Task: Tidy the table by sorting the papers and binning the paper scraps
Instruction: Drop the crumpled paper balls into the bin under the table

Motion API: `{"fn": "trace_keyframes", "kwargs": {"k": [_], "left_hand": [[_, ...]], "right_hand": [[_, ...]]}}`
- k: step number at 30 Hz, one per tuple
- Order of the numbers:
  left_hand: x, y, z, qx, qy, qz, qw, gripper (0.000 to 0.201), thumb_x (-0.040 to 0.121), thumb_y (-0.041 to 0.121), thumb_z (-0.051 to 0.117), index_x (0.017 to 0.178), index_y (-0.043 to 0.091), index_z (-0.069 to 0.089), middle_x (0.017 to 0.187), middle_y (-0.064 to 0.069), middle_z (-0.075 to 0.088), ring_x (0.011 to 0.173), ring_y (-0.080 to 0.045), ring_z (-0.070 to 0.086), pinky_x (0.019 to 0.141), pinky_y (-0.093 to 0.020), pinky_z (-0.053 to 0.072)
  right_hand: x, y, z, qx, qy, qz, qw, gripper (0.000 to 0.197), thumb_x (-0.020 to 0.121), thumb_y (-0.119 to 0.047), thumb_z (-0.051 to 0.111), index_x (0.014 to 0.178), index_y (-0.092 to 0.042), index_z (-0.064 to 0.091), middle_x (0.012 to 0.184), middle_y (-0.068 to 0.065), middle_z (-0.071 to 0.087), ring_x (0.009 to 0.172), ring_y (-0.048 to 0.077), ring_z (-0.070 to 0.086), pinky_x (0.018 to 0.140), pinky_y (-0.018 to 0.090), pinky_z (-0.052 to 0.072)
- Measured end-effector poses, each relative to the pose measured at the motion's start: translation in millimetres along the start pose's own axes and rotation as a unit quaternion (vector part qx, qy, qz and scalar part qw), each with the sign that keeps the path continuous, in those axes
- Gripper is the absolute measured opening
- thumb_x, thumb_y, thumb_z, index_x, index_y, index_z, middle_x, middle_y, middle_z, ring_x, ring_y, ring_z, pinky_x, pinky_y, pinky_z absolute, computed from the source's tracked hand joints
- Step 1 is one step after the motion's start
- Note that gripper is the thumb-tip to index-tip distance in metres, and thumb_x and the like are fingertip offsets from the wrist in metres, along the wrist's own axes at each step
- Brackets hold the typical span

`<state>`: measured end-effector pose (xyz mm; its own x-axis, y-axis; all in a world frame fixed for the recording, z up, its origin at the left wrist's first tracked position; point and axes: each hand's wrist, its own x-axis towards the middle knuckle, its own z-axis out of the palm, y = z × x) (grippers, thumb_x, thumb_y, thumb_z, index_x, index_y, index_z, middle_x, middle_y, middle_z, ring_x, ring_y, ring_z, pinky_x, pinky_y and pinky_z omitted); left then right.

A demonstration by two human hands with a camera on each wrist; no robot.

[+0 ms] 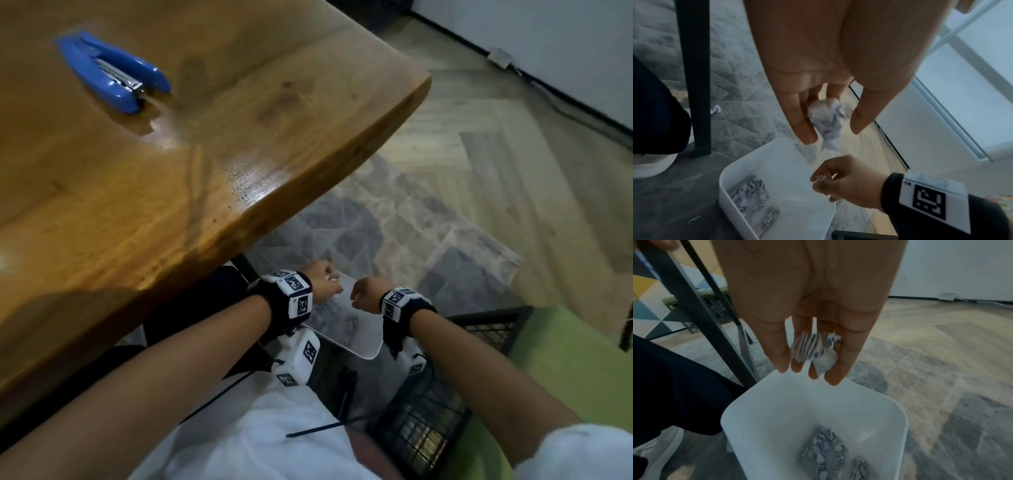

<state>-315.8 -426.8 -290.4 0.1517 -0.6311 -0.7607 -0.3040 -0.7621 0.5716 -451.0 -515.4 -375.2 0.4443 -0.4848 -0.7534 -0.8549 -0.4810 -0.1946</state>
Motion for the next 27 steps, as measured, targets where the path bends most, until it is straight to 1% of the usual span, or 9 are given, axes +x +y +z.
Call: {"fn": "trace_keyframes", "kwargs": {"k": [6, 10, 13, 15, 17, 19, 21, 24, 27], "left_hand": [[12.6, -11.3, 8.9, 0.061, -0.031, -0.048, 0.996, 0.060, 0.089, 0.020, 0.057, 0.143, 0.010, 0.035, 0.142, -0.015, 0.045, 0.126, -0.032, 0.049, 0.107, -0.040, 0.041], [12.5, -13.9, 11.2, 0.018, -0.003, -0.017, 1.000, 0.039, 0.084, -0.004, 0.059, 0.123, -0.003, 0.055, 0.108, -0.024, 0.065, 0.093, -0.032, 0.065, 0.090, -0.041, 0.053], [10.3, -11.1, 10.2, 0.001, 0.013, -0.008, 1.000, 0.023, 0.079, -0.007, 0.067, 0.101, -0.003, 0.064, 0.089, -0.025, 0.069, 0.067, -0.029, 0.066, 0.079, -0.041, 0.059], [10.0, -9.2, 9.7, 0.031, 0.014, -0.001, 0.999, 0.010, 0.076, -0.004, 0.070, 0.083, 0.003, 0.068, 0.076, -0.019, 0.069, 0.060, -0.025, 0.065, 0.078, -0.042, 0.059], [8.7, -6.4, 10.1, 0.066, 0.019, 0.008, 0.998, 0.007, 0.077, 0.003, 0.071, 0.072, 0.006, 0.067, 0.063, -0.010, 0.065, 0.061, -0.024, 0.065, 0.076, -0.039, 0.060], [3.1, -2.3, 10.7, 0.116, 0.035, 0.021, 0.992, 0.013, 0.082, 0.015, 0.069, 0.082, 0.002, 0.070, 0.059, -0.004, 0.061, 0.062, -0.022, 0.062, 0.073, -0.028, 0.056], [-2.1, -0.9, 11.0, 0.173, 0.058, 0.030, 0.983, 0.022, 0.088, 0.020, 0.063, 0.101, 0.004, 0.069, 0.077, -0.008, 0.067, 0.074, -0.023, 0.064, 0.073, -0.025, 0.049], [-7.4, 2.1, 13.4, 0.183, 0.040, 0.035, 0.982, 0.040, 0.090, 0.011, 0.057, 0.131, 0.013, 0.054, 0.127, -0.015, 0.059, 0.106, -0.030, 0.060, 0.083, -0.031, 0.049], [-8.3, 4.9, 13.2, 0.194, 0.013, 0.041, 0.980, 0.048, 0.088, 0.002, 0.056, 0.135, 0.012, 0.050, 0.139, -0.010, 0.050, 0.123, -0.027, 0.052, 0.098, -0.031, 0.043]], "right_hand": [[8.1, 10.0, 12.8, 0.042, -0.009, 0.003, 0.999, 0.034, 0.091, -0.011, 0.055, 0.124, -0.014, 0.063, 0.126, 0.008, 0.064, 0.112, 0.026, 0.061, 0.097, 0.032, 0.047], [9.4, 9.5, 13.4, 0.101, 0.006, 0.026, 0.994, 0.022, 0.085, -0.001, 0.059, 0.100, -0.005, 0.074, 0.105, 0.016, 0.072, 0.094, 0.032, 0.069, 0.089, 0.041, 0.055], [7.6, 9.4, 11.5, 0.115, 0.005, 0.027, 0.993, 0.007, 0.079, -0.008, 0.067, 0.078, -0.007, 0.074, 0.089, 0.015, 0.074, 0.084, 0.033, 0.071, 0.080, 0.041, 0.059], [6.8, 6.7, 10.7, 0.112, 0.003, 0.030, 0.993, 0.014, 0.079, -0.020, 0.072, 0.067, -0.013, 0.068, 0.079, 0.012, 0.073, 0.080, 0.030, 0.071, 0.076, 0.036, 0.059], [5.4, 3.9, 9.9, 0.113, 0.026, 0.046, 0.992, 0.032, 0.085, -0.034, 0.065, 0.074, -0.005, 0.068, 0.080, 0.014, 0.073, 0.077, 0.030, 0.069, 0.076, 0.038, 0.058], [4.6, 2.8, 10.6, 0.112, 0.029, 0.057, 0.992, 0.036, 0.090, -0.035, 0.057, 0.083, -0.001, 0.066, 0.086, 0.017, 0.072, 0.075, 0.032, 0.067, 0.078, 0.042, 0.058], [3.4, 1.7, 11.8, 0.096, 0.006, 0.043, 0.994, 0.012, 0.089, -0.016, 0.059, 0.096, -0.009, 0.066, 0.101, 0.016, 0.071, 0.081, 0.032, 0.068, 0.079, 0.045, 0.058], [9.9, 9.2, 20.9, 0.042, -0.019, 0.023, 0.999, 0.059, 0.077, 0.008, 0.057, 0.122, -0.030, 0.060, 0.118, 0.011, 0.065, 0.094, 0.030, 0.068, 0.076, 0.039, 0.059], [-0.2, -4.1, 13.8, 0.024, -0.020, 0.038, 0.999, 0.024, 0.083, -0.013, 0.066, 0.106, -0.013, 0.070, 0.102, 0.013, 0.072, 0.081, 0.027, 0.068, 0.079, 0.037, 0.058]]}}
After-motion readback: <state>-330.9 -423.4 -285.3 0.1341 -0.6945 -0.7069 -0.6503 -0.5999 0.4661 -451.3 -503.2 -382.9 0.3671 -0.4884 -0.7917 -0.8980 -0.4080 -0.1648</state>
